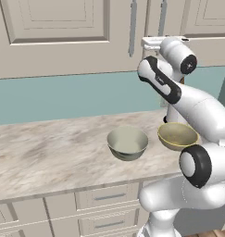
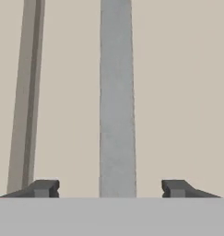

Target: Open the cabinet. Pick the bowls from the counter and place them in the cabinet. Then close the cabinet.

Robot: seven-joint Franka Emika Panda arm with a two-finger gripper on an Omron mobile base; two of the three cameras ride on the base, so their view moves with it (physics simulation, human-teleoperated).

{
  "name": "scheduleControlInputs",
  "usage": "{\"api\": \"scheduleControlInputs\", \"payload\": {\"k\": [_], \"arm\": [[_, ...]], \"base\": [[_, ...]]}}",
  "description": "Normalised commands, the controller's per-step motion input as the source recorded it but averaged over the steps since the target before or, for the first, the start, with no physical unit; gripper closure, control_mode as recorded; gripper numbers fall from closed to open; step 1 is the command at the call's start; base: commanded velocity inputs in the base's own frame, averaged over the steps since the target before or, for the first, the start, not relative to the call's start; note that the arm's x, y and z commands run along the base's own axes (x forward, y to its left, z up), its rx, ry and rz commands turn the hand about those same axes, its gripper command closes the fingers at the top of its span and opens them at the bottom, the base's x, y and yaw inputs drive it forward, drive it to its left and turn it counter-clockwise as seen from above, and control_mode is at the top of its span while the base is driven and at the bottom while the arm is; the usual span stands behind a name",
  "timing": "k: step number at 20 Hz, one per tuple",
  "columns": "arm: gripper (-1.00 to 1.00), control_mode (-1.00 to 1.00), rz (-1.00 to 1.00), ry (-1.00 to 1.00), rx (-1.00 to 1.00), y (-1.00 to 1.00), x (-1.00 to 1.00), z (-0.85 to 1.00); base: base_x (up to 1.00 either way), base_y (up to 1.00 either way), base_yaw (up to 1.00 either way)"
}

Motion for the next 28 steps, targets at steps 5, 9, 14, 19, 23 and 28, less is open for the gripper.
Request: {"api": "scheduleControlInputs", "payload": {"k": [5,9,14,19,23,28], "arm": [[1.0,-1.0,0.0,0.07,0.0,0.0,0.5,0.0],[1.0,-1.0,0.03,0.16,0.0,0.0,0.05,0.0],[1.0,-1.0,0.02,0.2,0.0,-0.13,-0.79,0.11],[1.0,-1.0,0.0,0.17,0.0,-0.59,-1.0,0.14],[1.0,-1.0,0.0,0.1,0.0,-0.88,-1.0,0.07],[1.0,-1.0,0.0,0.0,0.0,-0.97,-1.0,0.0]], "base": [[0.0,0.0,0.0],[0.0,0.0,0.0],[0.0,0.0,0.0],[0.0,0.0,0.0],[0.0,0.0,0.0],[0.0,0.0,0.0]]}}
